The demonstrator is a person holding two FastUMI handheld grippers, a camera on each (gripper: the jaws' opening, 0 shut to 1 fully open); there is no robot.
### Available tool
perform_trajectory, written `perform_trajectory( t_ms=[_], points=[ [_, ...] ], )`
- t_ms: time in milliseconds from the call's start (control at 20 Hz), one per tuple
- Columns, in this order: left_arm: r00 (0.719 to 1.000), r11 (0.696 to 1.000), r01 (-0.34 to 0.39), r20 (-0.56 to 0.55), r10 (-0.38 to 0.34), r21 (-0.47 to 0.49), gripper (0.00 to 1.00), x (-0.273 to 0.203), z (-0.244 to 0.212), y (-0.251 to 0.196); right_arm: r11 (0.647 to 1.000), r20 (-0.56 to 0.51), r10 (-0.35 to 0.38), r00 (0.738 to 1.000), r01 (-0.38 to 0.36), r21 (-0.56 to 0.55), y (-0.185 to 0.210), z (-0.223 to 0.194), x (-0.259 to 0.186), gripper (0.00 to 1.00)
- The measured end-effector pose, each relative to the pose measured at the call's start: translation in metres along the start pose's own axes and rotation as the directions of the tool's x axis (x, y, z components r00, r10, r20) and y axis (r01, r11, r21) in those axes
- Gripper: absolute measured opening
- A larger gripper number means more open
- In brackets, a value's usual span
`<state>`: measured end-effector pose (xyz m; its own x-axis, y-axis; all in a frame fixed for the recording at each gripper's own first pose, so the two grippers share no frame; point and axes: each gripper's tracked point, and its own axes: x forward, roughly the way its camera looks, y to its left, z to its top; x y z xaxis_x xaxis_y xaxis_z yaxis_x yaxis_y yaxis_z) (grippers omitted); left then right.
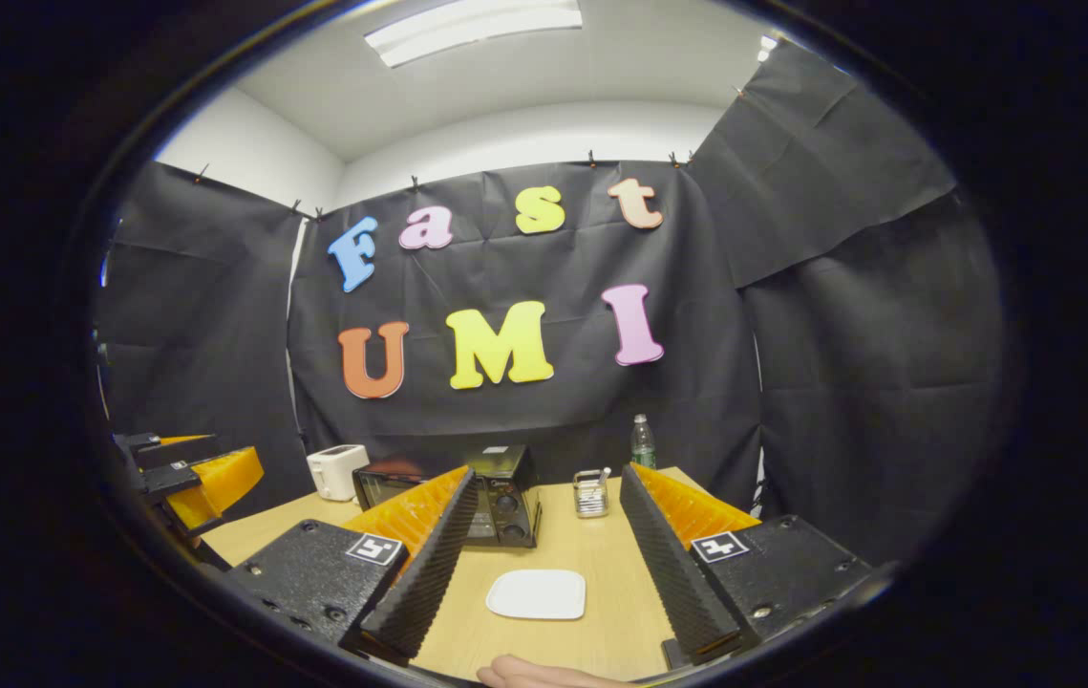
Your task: Open the electric oven with the left hand, put the food in, and close the electric oven.
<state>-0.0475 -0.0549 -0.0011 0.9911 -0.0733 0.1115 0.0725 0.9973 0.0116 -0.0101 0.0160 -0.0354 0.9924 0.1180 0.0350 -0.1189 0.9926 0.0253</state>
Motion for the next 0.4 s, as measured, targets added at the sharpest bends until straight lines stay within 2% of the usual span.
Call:
perform_trajectory(
  t_ms=[400],
  points=[
    [1.000,1.000,-0.006,-0.012,0.005,-0.010,0.95,-0.0001,-0.0014,0.0052,1.000,0.013,-0.005,1.000,0.005,-0.014,0.0043,0.0066,-0.0010,0.96]
  ],
)
